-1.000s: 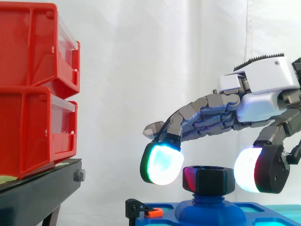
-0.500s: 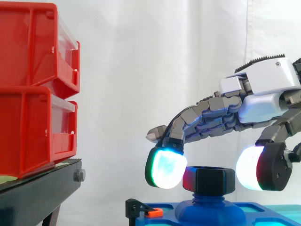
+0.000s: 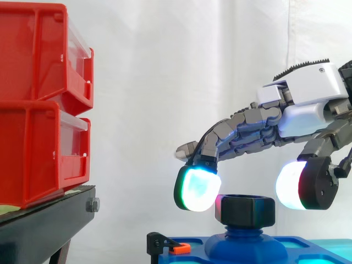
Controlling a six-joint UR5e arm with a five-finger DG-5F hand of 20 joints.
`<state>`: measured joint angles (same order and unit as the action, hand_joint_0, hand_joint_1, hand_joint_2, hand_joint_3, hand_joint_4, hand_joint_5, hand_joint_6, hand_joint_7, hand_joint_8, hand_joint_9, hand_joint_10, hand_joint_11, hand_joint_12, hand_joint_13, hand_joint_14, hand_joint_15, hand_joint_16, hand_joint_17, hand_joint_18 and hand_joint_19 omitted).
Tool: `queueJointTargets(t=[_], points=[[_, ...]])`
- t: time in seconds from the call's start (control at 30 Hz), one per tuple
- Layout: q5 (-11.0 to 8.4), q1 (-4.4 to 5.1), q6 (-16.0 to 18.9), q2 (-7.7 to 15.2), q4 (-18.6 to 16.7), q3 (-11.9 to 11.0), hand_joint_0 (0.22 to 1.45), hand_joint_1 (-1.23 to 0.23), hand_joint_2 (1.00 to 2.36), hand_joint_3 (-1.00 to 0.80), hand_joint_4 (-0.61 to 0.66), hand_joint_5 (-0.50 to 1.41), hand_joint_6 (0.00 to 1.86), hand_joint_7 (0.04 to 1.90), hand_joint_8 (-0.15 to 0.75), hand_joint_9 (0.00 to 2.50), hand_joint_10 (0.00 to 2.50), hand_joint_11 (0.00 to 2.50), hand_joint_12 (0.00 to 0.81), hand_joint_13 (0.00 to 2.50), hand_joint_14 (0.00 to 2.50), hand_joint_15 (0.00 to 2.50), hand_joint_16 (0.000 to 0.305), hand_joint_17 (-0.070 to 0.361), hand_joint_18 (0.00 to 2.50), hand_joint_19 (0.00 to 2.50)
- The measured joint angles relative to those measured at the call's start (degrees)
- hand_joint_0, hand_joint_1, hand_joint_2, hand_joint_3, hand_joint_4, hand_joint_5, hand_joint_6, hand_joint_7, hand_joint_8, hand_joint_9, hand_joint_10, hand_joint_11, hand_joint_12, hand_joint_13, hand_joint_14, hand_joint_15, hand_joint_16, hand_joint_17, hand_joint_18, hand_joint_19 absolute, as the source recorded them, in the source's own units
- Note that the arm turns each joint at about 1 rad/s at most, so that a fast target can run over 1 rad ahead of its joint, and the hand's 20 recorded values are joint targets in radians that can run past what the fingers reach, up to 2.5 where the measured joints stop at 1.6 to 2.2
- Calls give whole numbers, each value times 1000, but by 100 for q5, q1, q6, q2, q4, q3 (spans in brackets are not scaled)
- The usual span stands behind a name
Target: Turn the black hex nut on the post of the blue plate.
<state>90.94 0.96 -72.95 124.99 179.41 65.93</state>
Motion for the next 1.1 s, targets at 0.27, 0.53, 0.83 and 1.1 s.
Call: queueJointTargets(t=[0.27,0.53,0.83,1.1], points=[[2,-24,-52,-26,143,-9,385,-668,1000,-500,129,-300,502,730,163,0,0,0,343,0,0,0,52,117,0,0],[2,-33,-99,-51,295,-23,386,-664,1000,-500,135,-300,502,730,162,0,0,0,342,0,0,0,52,116,0,0],[2,-34,-197,-138,475,-26,388,-660,1000,-500,134,-300,502,730,162,0,0,0,341,0,0,0,52,116,0,0],[2,-28,-242,-200,595,-27,390,-655,1000,-500,135,-300,502,730,161,0,0,0,339,0,0,0,51,115,0,0]])
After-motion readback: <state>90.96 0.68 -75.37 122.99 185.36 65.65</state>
